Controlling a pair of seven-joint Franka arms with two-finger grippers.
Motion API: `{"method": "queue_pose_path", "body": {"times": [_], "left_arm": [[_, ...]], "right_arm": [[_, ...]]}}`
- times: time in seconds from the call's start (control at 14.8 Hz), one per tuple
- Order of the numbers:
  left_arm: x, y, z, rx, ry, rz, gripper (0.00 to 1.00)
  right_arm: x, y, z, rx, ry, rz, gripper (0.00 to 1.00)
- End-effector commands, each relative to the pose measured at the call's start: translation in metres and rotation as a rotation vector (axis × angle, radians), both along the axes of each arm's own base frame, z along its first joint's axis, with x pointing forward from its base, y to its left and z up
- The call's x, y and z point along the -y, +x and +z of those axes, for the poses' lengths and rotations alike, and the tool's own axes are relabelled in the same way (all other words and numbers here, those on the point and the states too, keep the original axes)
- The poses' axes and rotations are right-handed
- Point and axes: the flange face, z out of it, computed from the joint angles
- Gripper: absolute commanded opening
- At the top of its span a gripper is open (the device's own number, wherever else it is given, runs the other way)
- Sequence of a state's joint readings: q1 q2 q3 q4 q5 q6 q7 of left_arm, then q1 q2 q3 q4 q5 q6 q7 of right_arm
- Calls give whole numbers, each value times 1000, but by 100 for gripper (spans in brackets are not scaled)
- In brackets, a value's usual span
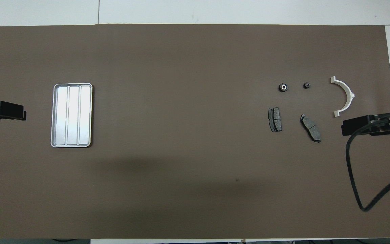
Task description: Pick bearing gear from pile to tray
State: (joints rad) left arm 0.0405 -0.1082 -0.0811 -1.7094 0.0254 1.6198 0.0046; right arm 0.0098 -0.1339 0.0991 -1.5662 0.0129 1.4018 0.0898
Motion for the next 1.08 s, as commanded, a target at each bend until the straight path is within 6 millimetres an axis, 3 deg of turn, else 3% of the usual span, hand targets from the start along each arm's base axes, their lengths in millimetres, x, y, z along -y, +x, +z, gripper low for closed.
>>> {"method": "queue_pose_path", "body": {"times": [0.0, 1.01], "left_arm": [[-1, -12, -3, 20, -12, -4, 100], [1, -24, -17, -14, -15, -19, 100]], "right_arm": [[3, -4, 4, -7, 20, -13, 100], [4, -10, -2, -29, 12, -18, 100]]}}
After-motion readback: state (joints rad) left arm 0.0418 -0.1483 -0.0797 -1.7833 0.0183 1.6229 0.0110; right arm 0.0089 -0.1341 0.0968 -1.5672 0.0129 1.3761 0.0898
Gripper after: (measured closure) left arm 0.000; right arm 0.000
